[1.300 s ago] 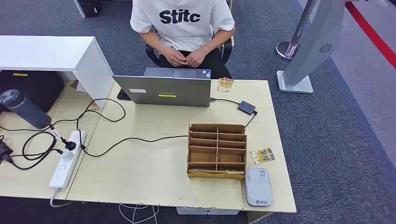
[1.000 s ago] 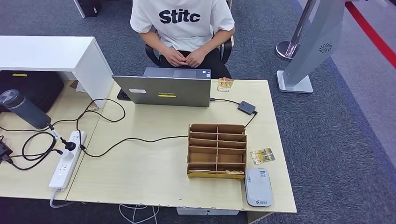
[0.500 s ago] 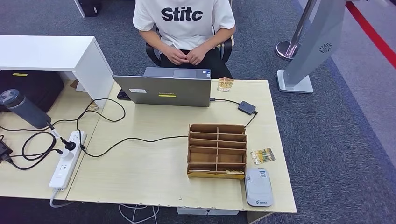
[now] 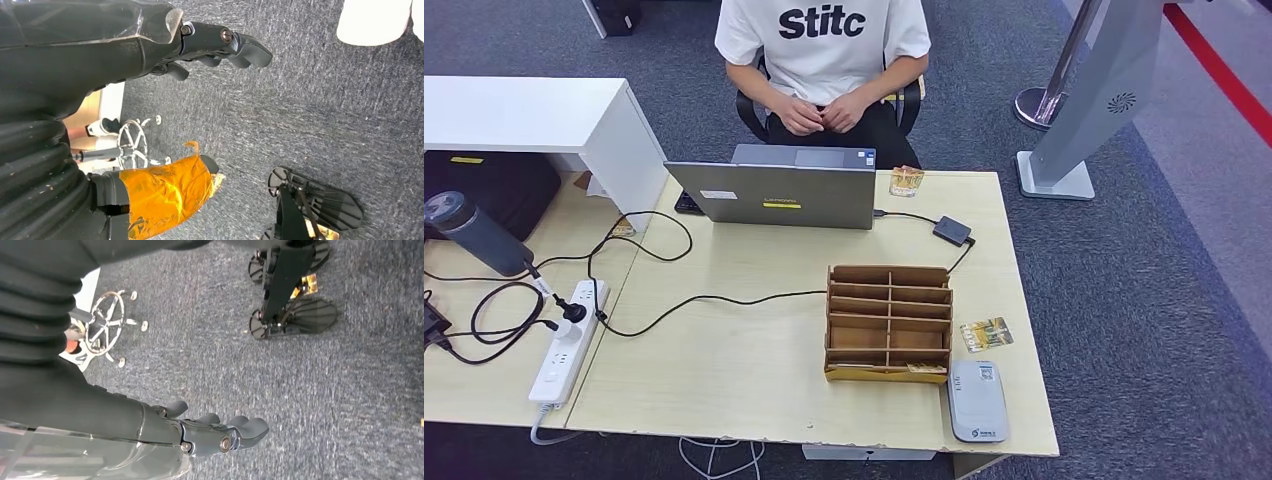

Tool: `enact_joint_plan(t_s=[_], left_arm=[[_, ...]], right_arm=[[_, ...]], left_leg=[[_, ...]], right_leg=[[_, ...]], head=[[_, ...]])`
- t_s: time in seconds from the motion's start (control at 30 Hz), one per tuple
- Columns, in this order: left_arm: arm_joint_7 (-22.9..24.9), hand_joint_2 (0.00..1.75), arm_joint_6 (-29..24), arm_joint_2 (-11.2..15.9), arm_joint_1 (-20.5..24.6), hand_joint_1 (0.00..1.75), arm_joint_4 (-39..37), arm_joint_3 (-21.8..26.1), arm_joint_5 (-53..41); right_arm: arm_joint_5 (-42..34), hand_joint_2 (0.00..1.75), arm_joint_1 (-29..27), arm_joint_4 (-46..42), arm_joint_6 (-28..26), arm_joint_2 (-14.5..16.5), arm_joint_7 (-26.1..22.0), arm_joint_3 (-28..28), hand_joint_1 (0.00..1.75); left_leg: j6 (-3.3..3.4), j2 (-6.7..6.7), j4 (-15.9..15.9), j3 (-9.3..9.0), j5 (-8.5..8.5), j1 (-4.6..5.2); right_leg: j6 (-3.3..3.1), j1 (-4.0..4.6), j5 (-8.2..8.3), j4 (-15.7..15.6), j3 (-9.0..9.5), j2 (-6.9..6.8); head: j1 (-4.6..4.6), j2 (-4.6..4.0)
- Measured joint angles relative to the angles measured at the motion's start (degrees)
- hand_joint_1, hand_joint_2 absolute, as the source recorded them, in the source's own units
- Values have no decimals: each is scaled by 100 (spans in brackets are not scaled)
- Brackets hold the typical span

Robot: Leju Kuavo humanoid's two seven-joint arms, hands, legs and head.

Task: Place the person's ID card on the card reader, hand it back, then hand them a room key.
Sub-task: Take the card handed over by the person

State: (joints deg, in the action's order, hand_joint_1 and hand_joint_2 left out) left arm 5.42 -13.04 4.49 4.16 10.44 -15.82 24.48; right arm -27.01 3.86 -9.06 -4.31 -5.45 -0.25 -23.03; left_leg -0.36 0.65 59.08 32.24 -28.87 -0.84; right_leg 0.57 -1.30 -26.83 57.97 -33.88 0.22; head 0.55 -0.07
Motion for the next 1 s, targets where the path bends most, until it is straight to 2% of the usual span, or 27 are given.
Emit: enact_joint_plan(t_s=[0.1,0.23,0.3,0.4,0.53,0.67,0.87,0.93,1.0], left_arm=[[1,175,1,13,5,0,-13,-74,-39],[36,175,-1,43,10,0,-18,-158,-66],[49,175,-1,56,11,0,-19,-195,-58],[52,175,-1,74,12,0,-19,-232,-25],[52,175,-8,80,15,0,-19,-259,17],[52,175,-15,80,19,0,-19,-270,27],[52,175,-17,82,23,0,-19,-289,78],[51,175,-24,87,24,0,-19,-322,105],[49,175,-46,96,25,0,-19,-350,152]], right_arm=[[-694,175,-4,1,74,1,60,195,0],[-2187,175,-20,-7,162,1,-43,1035,0],[-2702,175,-24,-10,230,1,-93,1541,0],[-2931,175,-26,-10,251,3,-68,2096,0],[-2912,175,-27,-10,208,15,-39,2457,0],[-2895,0,-27,-10,204,25,-41,2603,0],[-2933,0,-27,-13,171,23,-167,2740,0],[-2994,0,-26,-24,261,-20,-433,2827,0],[-3029,0,-21,-42,429,-126,-895,2913,0]], left_leg=[[0,0,0,0,0,0],[0,0,0,0,0,0],[0,0,0,0,0,0],[0,0,0,0,0,1],[0,0,0,-1,0,0],[0,0,0,-1,0,0],[0,0,0,0,0,0],[0,0,0,0,0,2],[0,0,0,1,0,4]], right_leg=[[0,0,0,0,0,0],[0,0,0,0,0,0],[0,0,0,0,0,0],[0,0,0,0,0,0],[0,0,0,0,0,0],[0,0,0,0,0,0],[0,0,0,0,0,0],[0,-2,0,0,0,0],[0,-4,0,0,1,0]], head=[[0,0],[1,0],[1,0],[1,0],[1,0],[0,0],[0,0],[1,0],[1,0]])
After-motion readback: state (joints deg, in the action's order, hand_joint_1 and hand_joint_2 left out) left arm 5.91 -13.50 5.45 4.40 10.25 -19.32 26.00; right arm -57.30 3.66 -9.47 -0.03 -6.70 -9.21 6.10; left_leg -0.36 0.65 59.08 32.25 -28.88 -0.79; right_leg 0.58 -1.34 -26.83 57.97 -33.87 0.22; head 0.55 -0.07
